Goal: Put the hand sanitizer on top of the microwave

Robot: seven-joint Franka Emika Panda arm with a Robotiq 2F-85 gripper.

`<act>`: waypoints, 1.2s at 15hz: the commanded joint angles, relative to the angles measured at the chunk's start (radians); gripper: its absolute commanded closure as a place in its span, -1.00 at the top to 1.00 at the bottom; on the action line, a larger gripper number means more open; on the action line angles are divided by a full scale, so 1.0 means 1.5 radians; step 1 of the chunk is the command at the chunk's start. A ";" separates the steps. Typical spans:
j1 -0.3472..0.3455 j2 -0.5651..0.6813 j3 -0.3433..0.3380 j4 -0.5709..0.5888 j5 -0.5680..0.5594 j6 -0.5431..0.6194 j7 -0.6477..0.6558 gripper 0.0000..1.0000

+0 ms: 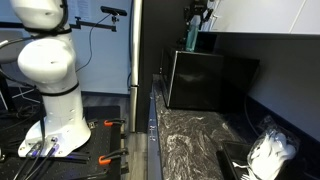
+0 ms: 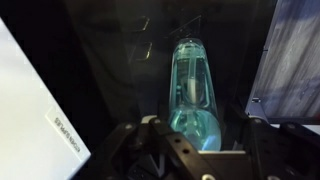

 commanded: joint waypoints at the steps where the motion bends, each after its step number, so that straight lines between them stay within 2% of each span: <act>1: -0.004 -0.007 0.002 0.006 0.005 0.001 -0.006 0.79; 4: -0.002 -0.008 0.005 0.013 -0.002 -0.002 -0.003 1.00; 6: 0.000 -0.011 0.008 0.016 -0.009 -0.012 -0.003 1.00; 7: 0.002 -0.014 0.011 0.017 -0.018 -0.022 0.002 0.92; 11: 0.007 -0.045 0.029 0.010 -0.097 -0.075 0.028 1.00; 18: 0.007 -0.124 0.048 0.000 -0.262 -0.176 0.112 1.00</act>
